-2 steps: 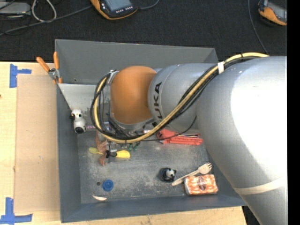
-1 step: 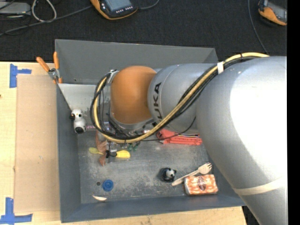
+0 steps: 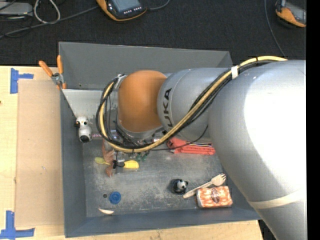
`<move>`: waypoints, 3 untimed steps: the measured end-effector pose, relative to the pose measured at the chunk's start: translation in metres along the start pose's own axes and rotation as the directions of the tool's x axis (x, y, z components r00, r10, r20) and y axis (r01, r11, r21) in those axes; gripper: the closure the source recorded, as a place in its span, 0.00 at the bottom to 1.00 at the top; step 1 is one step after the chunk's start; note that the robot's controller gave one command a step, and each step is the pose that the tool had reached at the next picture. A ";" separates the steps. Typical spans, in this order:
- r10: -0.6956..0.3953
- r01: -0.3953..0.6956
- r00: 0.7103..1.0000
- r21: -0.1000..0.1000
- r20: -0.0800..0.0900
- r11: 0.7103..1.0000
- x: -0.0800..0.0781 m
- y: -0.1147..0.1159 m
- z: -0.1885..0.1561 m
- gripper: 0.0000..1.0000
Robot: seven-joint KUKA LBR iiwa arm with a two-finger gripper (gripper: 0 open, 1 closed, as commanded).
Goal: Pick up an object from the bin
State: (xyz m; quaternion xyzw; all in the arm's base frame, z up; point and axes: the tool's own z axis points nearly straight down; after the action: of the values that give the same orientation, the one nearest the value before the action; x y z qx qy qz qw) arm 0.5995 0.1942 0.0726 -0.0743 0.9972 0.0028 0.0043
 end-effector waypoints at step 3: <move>0.002 -0.002 1.000 0.000 0.000 1.000 0.000 0.000 0.000 1.00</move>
Offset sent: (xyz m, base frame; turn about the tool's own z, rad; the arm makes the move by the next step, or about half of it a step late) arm 0.0000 0.0000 0.0000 0.0000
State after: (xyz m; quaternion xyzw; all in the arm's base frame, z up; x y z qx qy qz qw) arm 0.5995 0.1942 0.0726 -0.0731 0.9973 0.0030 0.0042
